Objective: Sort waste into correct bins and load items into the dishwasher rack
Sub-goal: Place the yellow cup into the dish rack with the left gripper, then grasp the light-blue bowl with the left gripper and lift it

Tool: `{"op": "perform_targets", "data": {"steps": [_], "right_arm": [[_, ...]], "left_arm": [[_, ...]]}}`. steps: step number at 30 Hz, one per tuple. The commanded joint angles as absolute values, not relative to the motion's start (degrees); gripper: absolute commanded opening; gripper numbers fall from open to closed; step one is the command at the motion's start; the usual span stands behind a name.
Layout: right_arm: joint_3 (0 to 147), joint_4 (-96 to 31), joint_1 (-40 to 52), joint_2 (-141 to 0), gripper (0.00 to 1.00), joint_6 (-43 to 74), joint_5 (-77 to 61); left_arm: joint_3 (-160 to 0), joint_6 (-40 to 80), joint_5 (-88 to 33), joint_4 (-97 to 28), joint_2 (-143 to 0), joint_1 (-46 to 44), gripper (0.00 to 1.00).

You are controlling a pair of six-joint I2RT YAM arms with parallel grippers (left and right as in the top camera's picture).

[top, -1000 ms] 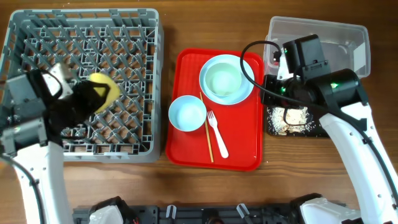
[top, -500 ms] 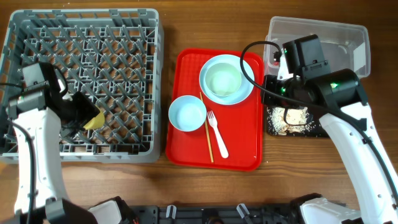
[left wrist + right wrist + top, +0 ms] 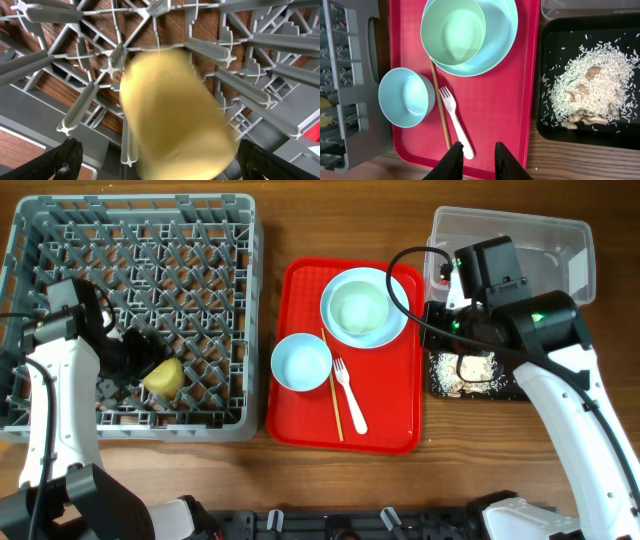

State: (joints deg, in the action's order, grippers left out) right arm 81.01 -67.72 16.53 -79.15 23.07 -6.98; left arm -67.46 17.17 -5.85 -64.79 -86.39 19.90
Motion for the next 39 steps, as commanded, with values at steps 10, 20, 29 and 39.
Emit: {"op": "perform_targets", "data": {"steps": [10, 20, 29, 39], "right_arm": [[81.4, -68.9, 16.4, -78.7, 1.00, 21.9, -8.6], [81.4, -69.2, 7.3, -72.5, 1.00, 24.0, -8.4], [81.3, -73.4, -1.5, -71.2, 1.00, 24.0, -8.4], [81.3, -73.6, -1.5, -71.2, 1.00, 24.0, -8.3]], "left_arm": [[-68.0, 13.6, -17.3, -54.8, -73.5, 12.7, 1.00], [-67.9, 4.3, -8.0, -47.2, -74.4, -24.6, 1.00], [-67.9, 5.0, -9.3, -40.1, -90.6, -36.4, 1.00], [-67.7, 5.0, -9.3, -42.1, -104.8, -37.4, 0.47]]}}
